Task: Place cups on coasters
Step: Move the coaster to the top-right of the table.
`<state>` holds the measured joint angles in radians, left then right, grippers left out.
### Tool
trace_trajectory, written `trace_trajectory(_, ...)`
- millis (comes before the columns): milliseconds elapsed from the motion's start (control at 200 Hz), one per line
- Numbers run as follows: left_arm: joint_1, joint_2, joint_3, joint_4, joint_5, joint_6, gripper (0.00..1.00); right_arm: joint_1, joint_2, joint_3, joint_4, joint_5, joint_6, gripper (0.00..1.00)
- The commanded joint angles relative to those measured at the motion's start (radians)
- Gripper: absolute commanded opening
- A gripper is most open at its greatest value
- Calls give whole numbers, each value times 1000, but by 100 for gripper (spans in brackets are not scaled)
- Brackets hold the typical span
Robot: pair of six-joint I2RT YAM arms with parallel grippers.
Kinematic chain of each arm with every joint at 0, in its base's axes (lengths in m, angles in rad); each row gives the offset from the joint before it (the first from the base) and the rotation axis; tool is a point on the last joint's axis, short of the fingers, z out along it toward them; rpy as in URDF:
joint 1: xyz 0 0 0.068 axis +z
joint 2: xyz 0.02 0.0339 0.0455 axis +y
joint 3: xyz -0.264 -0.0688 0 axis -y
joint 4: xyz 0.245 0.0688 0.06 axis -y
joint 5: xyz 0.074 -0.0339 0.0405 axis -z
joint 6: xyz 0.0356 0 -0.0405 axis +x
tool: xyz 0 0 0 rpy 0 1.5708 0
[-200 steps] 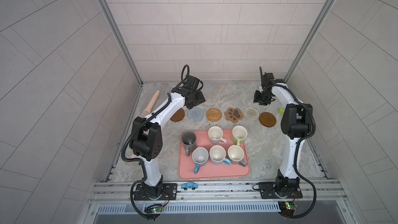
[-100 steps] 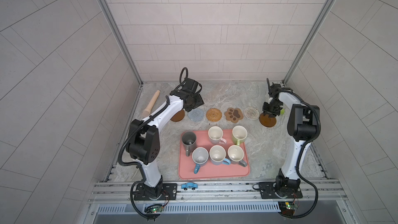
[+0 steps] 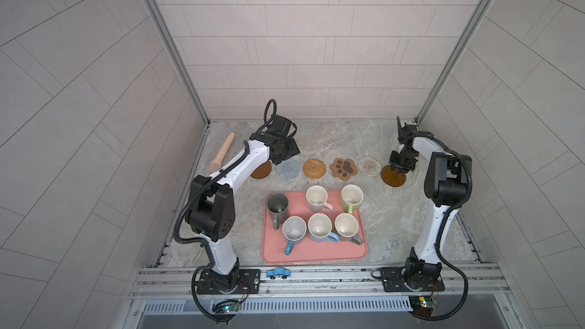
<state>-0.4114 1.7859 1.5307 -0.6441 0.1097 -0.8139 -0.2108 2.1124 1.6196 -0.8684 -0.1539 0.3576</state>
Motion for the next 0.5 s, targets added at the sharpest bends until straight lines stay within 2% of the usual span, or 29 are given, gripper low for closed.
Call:
trace_trajectory(0, 4, -5, 16, -25, -27, 1, 68, -7, 40, 15, 2, 3, 17, 32)
trace_trajectory(495, 2, 3, 49, -36, -30, -5, 68, -13, 119, 128, -8, 57, 30, 32)
